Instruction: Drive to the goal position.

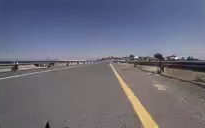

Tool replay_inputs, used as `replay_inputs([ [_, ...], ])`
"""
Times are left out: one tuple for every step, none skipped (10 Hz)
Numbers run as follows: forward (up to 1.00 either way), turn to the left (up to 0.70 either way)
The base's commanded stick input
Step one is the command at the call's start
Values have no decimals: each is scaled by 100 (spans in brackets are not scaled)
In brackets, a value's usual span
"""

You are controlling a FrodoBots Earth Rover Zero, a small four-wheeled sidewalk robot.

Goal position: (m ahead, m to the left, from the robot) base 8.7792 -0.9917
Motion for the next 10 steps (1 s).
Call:
replay_inputs([
  [100, 0],
  [100, 0],
  [100, 0],
  [100, 0],
  [100, 0],
  [100, 0],
  [100, 0],
  [100, 0],
  [100, 0],
  [100, 0],
])
